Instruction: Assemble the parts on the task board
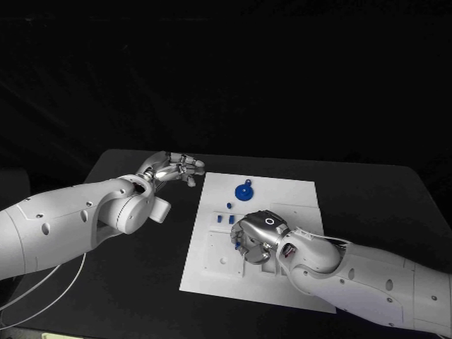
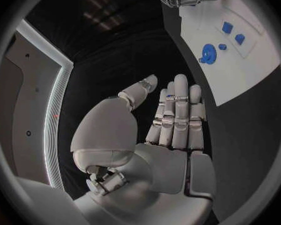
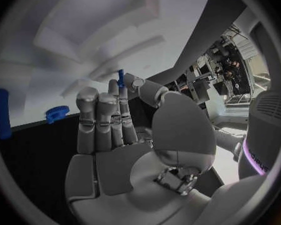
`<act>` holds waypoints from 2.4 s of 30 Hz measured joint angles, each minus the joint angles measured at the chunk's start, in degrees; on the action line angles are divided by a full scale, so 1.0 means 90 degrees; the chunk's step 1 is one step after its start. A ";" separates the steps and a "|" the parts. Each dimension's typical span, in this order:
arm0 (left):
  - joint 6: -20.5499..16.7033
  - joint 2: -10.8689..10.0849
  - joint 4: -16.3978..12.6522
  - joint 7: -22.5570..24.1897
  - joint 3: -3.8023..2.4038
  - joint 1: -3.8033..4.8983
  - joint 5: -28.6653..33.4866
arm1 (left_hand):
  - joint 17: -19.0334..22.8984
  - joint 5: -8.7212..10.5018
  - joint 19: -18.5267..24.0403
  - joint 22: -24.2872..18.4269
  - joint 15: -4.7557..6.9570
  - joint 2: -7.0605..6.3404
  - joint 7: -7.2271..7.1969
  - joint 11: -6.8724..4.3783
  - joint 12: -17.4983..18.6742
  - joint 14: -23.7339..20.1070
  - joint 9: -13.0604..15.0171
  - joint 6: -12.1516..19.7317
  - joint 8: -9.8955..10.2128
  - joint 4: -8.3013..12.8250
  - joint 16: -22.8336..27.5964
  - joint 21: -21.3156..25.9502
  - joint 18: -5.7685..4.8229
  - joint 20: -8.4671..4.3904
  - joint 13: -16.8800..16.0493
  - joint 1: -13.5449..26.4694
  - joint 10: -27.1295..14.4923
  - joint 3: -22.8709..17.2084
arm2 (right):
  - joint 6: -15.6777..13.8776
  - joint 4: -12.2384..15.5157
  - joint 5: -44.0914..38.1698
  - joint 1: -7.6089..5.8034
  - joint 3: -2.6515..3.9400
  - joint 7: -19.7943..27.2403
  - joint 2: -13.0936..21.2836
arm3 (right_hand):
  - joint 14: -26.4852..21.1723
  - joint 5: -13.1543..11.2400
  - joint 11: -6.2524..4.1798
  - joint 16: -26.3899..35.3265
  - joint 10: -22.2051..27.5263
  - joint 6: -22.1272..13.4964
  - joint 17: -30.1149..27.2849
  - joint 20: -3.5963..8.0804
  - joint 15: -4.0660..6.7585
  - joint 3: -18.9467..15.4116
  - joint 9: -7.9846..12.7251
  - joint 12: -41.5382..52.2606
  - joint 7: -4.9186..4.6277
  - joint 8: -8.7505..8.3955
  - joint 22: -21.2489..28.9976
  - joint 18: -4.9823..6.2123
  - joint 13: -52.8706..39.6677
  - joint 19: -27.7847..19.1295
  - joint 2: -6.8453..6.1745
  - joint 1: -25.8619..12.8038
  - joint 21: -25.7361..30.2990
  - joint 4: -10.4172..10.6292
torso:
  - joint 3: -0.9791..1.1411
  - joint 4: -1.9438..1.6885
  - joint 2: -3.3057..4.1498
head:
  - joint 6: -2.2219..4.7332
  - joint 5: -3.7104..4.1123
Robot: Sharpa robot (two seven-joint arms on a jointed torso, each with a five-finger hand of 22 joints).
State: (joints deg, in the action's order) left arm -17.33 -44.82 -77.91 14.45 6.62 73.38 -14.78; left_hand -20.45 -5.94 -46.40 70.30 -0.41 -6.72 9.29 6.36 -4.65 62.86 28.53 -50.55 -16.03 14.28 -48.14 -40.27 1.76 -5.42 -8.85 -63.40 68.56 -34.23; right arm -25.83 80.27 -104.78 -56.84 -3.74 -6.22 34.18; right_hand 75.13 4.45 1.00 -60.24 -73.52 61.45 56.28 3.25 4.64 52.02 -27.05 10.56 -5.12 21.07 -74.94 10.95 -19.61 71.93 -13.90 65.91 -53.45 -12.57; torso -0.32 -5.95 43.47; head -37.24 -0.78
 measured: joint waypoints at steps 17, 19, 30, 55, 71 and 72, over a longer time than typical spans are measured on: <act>0.0000 -0.0002 -0.0003 -0.0001 0.0000 0.0000 0.0002 | -0.0011 0.0000 0.0001 0.0000 0.0000 0.0000 0.0000 -0.0001 0.0000 0.0000 -0.0005 0.0000 0.0000 0.0000 0.0000 0.0022 0.0000 0.0001 0.0000 0.0000 0.0001 0.0000 | 0.0024 -0.0029 -0.0154 -0.0005 -0.0048 -0.0039 -0.0066 | 0.0010 -0.0001 0.0000 0.0000 -0.0002 0.0017 0.0002 -0.0013 0.0010 0.0018 -0.0014 -0.0003 -0.0017 0.0010 0.0001 0.0000 -0.0012 0.0011 -0.0009 -0.0009 0.0000 -0.0019 | -0.0002 0.0001 -0.0004 | -0.0021 -0.0034; 0.0000 -0.0002 -0.0003 -0.0001 0.0000 0.0000 0.0002 | -0.0010 0.0000 0.0001 0.0000 0.0000 0.0000 0.0000 -0.0001 0.0000 0.0000 -0.0005 0.0000 0.0000 0.0000 0.0000 0.0022 0.0000 0.0001 0.0000 0.0000 0.0001 0.0000 | 0.0054 -0.0023 -0.0154 -0.0005 -0.0064 -0.0038 -0.0065 | 0.0010 -0.0001 0.0000 0.0000 -0.0002 0.0017 0.0002 -0.0014 0.0010 0.0017 -0.0019 -0.0004 -0.0017 0.0024 0.0002 0.0000 -0.0011 0.0012 -0.0009 -0.0008 0.0000 -0.0019 | -0.0002 0.0002 -0.0004 | -0.0023 -0.0036; -0.0001 -0.0012 -0.0003 -0.0004 0.0000 0.0000 0.0003 | -0.0016 0.0000 -0.0021 0.0000 0.0000 0.0000 0.0020 -0.0010 0.0000 0.0000 -0.0005 0.0020 -0.0021 0.0000 0.0023 0.0022 0.0004 0.0024 0.0000 0.0000 0.0009 0.0000 | 0.0149 -0.0014 -0.0120 -0.0027 -0.0085 -0.0035 -0.0057 | 0.0010 0.0369 0.0001 0.0051 -0.0004 -0.0039 0.0001 -0.0011 0.0010 -0.0064 -0.0002 -0.0124 -0.0071 -0.0051 0.0002 0.0000 -0.0049 -0.0009 -0.0031 -0.0104 0.0000 -0.0008 | -0.0002 0.0004 -0.0004 | -0.0037 -0.0038; 0.0001 -0.0029 0.0015 -0.0019 0.0001 0.0000 0.0009 | -0.0038 0.0000 -0.0034 0.0011 0.0000 0.0000 0.0046 0.0007 0.0000 0.0000 -0.0018 0.0046 -0.0020 -0.0015 0.0049 0.0043 0.0005 0.0011 0.0000 0.0000 -0.0007 0.0015 | -0.0286 0.0636 0.0544 -0.0194 -0.0003 0.0150 0.0536 | -0.0173 0.0590 0.0626 0.0092 0.1257 -0.1218 -0.0003 -0.0043 -0.0542 -0.1273 0.0247 -0.0710 -0.0445 -0.0590 0.0003 -0.0184 0.0608 -0.0161 -0.0355 -0.0604 0.0147 -0.0254 | 0.0001 0.0004 -0.0005 | 0.0018 0.0018; 0.0002 -0.0021 0.0050 -0.0019 0.0003 0.0000 0.0016 | -0.0050 0.0000 -0.0033 0.0010 0.0023 0.0000 0.0046 0.0007 0.0000 0.0023 -0.0017 0.0046 -0.0020 -0.0015 0.0049 0.0043 0.0006 0.0012 0.0000 0.0000 -0.0008 0.0015 | 0.0823 0.0910 0.0672 -0.0935 0.0275 -0.0032 0.1420 | -0.0038 0.0418 0.0568 0.0050 0.0962 -0.1171 -0.0018 -0.0009 -0.0430 -0.1279 0.0248 -0.0666 -0.0416 -0.0497 0.0004 -0.0186 0.0741 -0.0031 -0.0361 -0.0497 0.0147 -0.0150 | 0.0005 0.0015 -0.0011 | 0.0128 0.0199; 0.0002 -0.0020 0.0050 -0.0019 0.0003 0.0000 0.0016 | -0.0050 0.0000 -0.0033 0.0010 0.0023 0.0000 0.0046 0.0007 0.0000 0.0023 -0.0017 0.0046 -0.0020 -0.0015 0.0049 0.0043 0.0005 0.0012 0.0000 0.0000 -0.0007 0.0015 | 0.0920 0.0880 0.0663 -0.0934 0.0269 -0.0058 0.1428 | -0.0050 0.0418 0.0574 0.0050 0.1007 -0.1209 -0.0018 -0.0018 -0.0443 -0.1339 0.0257 -0.0691 -0.0388 -0.0497 0.0004 -0.0186 0.0760 -0.0041 -0.0364 -0.0538 0.0147 -0.0177 | 0.0005 0.0013 -0.0011 | 0.0133 0.0211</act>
State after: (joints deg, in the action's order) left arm -17.31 -45.01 -77.46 14.28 6.64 73.38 -14.63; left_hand -20.90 -5.94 -46.70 70.39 -0.20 -6.72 9.71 6.43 -4.65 63.07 28.38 -50.14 -16.20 14.15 -47.70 -39.88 1.80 -5.31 -8.84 -63.40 68.50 -34.10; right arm -17.55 88.19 -98.81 -65.25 -1.33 -6.75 47.04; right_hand 74.68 8.21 6.16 -59.79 -64.45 50.56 56.12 3.09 0.65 39.97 -24.74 4.35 -8.61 16.60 -74.91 9.28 -12.77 71.56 -17.17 61.08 -52.13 -14.16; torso -0.27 -5.83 43.37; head -36.05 1.12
